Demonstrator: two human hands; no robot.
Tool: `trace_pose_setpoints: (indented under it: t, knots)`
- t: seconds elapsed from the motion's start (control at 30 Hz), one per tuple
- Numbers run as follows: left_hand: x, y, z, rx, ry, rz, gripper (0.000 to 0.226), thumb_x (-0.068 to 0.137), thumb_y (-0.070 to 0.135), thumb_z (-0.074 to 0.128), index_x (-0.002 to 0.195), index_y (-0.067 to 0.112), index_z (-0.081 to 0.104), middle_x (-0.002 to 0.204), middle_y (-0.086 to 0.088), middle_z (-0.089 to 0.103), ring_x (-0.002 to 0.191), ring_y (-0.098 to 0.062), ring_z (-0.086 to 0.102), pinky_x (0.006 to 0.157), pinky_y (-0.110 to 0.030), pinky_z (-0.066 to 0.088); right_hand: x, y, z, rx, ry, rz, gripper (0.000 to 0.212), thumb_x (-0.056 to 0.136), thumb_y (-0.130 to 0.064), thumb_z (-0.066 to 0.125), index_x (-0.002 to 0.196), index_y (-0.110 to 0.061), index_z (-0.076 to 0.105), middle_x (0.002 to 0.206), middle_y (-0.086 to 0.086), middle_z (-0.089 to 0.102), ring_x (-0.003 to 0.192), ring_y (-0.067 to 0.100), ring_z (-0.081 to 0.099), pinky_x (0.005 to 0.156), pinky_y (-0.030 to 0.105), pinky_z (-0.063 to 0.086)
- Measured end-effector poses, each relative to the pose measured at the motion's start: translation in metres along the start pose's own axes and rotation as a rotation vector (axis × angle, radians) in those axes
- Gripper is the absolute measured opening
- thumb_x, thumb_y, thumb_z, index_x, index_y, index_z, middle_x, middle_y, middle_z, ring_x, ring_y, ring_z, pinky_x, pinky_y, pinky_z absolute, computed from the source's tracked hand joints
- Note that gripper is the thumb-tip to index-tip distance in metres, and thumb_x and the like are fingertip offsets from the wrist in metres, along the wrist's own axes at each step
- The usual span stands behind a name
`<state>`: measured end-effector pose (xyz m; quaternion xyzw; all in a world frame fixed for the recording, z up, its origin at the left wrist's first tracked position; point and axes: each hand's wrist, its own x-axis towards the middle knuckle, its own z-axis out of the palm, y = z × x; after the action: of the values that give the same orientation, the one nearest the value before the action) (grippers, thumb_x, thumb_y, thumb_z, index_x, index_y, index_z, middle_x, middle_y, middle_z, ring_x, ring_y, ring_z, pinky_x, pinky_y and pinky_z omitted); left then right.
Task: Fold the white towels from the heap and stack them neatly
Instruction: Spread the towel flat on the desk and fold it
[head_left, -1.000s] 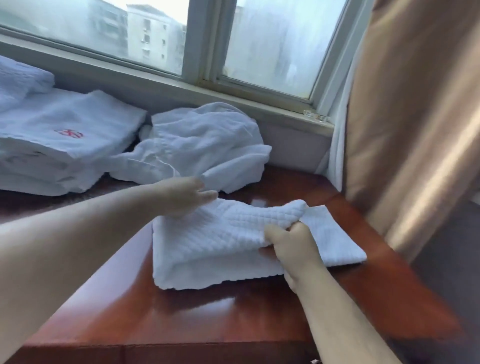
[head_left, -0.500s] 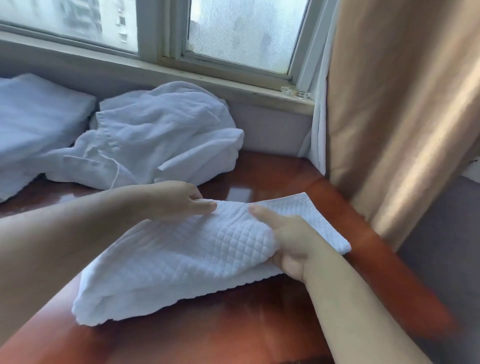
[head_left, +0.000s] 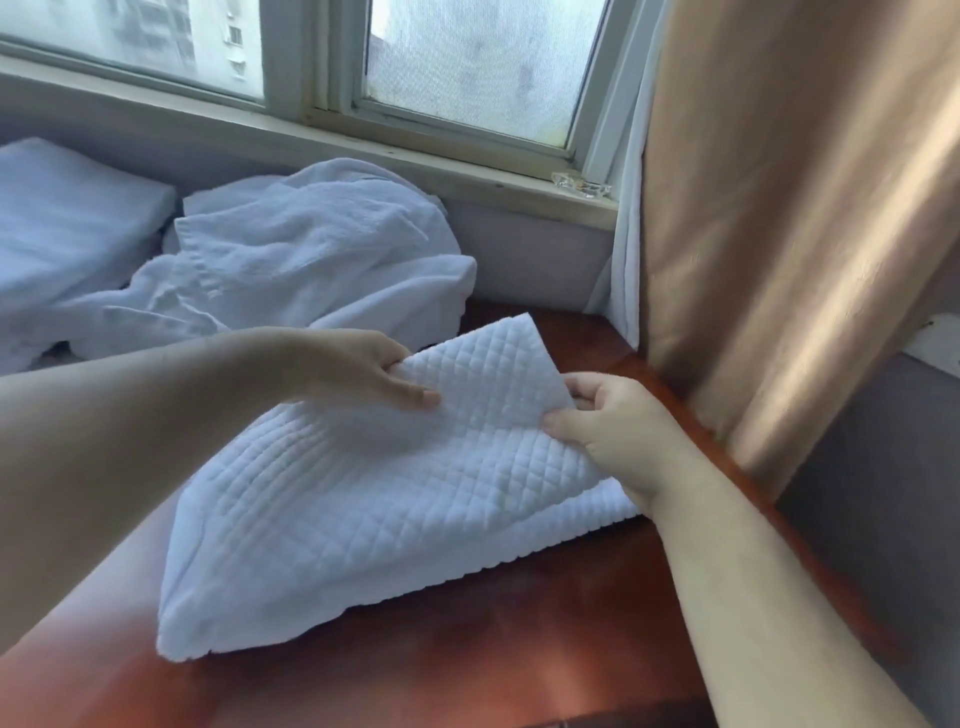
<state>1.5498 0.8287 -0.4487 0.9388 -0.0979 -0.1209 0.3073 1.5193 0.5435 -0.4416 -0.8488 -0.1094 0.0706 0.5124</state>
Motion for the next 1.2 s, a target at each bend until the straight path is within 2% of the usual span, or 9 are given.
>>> trace_pose_setpoints:
  t: [0.07, 0.1, 0.13, 0.23, 0.4, 0.53, 0.83, 1.07, 1.2]
  knots:
    - [0.014, 0.014, 0.012, 0.109, 0.115, 0.015, 0.054, 0.075, 0.075, 0.064, 0.072, 0.021, 0.059, 0.066, 0.01, 0.059, 0.06, -0.009, 0.056, 0.057, -0.028, 0.039, 0.008, 0.003, 0.0, -0.27, 0.088, 0.138, 0.02, 0.087, -0.023, 0.063, 0.101, -0.013, 0.074, 0.086, 0.004, 0.073, 0.069, 0.008, 0.051, 0.076, 0.038, 0.061]
    - [0.019, 0.022, 0.019, 0.137, 0.148, 0.038, 0.053, 0.081, 0.07, 0.061, 0.073, 0.019, 0.056, 0.067, 0.007, 0.057, 0.06, -0.012, 0.054, 0.056, -0.03, 0.036, 0.011, 0.005, 0.004, -0.307, 0.105, 0.198, 0.029, 0.088, -0.033, 0.064, 0.1, -0.009, 0.071, 0.092, 0.012, 0.07, 0.109, 0.024, 0.051, 0.075, 0.039, 0.059]
    - [0.025, 0.031, 0.025, 0.148, 0.165, 0.06, 0.052, 0.085, 0.068, 0.059, 0.074, 0.017, 0.055, 0.067, 0.005, 0.056, 0.061, -0.013, 0.053, 0.055, -0.031, 0.035, 0.015, 0.007, 0.008, -0.298, 0.115, 0.234, 0.035, 0.089, -0.041, 0.063, 0.093, -0.007, 0.07, 0.089, 0.009, 0.068, 0.08, 0.018, 0.068, 0.068, 0.035, 0.056]
    - [0.039, 0.05, 0.035, 0.14, 0.208, 0.082, 0.05, 0.09, 0.065, 0.054, 0.073, 0.018, 0.051, 0.064, 0.004, 0.056, 0.059, -0.013, 0.052, 0.054, -0.031, 0.034, 0.026, 0.018, 0.007, -0.308, 0.242, 0.206, 0.05, 0.096, -0.038, 0.055, 0.052, -0.014, 0.053, 0.045, -0.004, 0.045, 0.043, 0.01, 0.045, 0.051, 0.03, 0.034]
    - [0.054, 0.063, 0.042, 0.111, 0.231, 0.117, 0.05, 0.091, 0.063, 0.053, 0.072, 0.018, 0.044, 0.064, 0.002, 0.05, 0.058, -0.016, 0.05, 0.052, -0.03, 0.033, 0.031, 0.026, -0.018, 0.079, 0.174, 0.371, 0.065, 0.093, -0.057, 0.06, 0.135, -0.008, 0.059, 0.128, 0.003, 0.066, 0.121, 0.025, 0.061, 0.107, 0.044, 0.046]
    - [0.061, 0.067, 0.044, 0.094, 0.235, 0.131, 0.046, 0.092, 0.06, 0.055, 0.076, 0.018, 0.045, 0.069, 0.002, 0.05, 0.061, -0.016, 0.049, 0.052, -0.03, 0.034, 0.037, 0.029, -0.031, 0.16, 0.016, 0.471, 0.048, 0.091, -0.052, 0.067, 0.111, -0.009, 0.074, 0.1, 0.008, 0.078, 0.092, 0.025, 0.076, 0.091, 0.044, 0.057]
    - [0.06, 0.078, 0.068, 0.475, 0.24, -0.012, 0.059, 0.09, 0.067, 0.043, 0.127, 0.022, 0.041, 0.1, 0.002, 0.055, 0.084, -0.02, 0.056, 0.06, -0.033, 0.039, 0.066, 0.027, -0.064, -0.406, 0.102, 0.52, 0.047, 0.099, -0.036, 0.06, 0.13, -0.001, 0.059, 0.122, 0.014, 0.065, 0.11, 0.034, 0.064, 0.097, 0.049, 0.053]
    - [0.046, 0.078, 0.087, 0.584, 0.313, 0.16, 0.06, 0.094, 0.062, 0.037, 0.143, 0.029, 0.035, 0.135, -0.001, 0.041, 0.123, -0.023, 0.036, 0.104, -0.039, 0.033, 0.083, 0.04, -0.069, -0.837, 0.143, 0.398, 0.039, 0.104, -0.037, 0.049, 0.078, -0.008, 0.055, 0.075, 0.006, 0.054, 0.067, 0.021, 0.052, 0.058, 0.03, 0.04]
    - [0.03, 0.074, 0.105, 0.561, 0.208, 0.183, 0.066, 0.093, 0.068, 0.025, 0.148, 0.031, 0.032, 0.154, -0.002, 0.028, 0.142, -0.023, 0.02, 0.118, -0.041, 0.016, 0.084, 0.063, -0.065, -0.869, 0.225, 0.373, 0.038, 0.105, -0.037, 0.039, 0.092, -0.009, 0.061, 0.085, 0.005, 0.061, 0.071, 0.018, 0.054, 0.059, 0.031, 0.039]
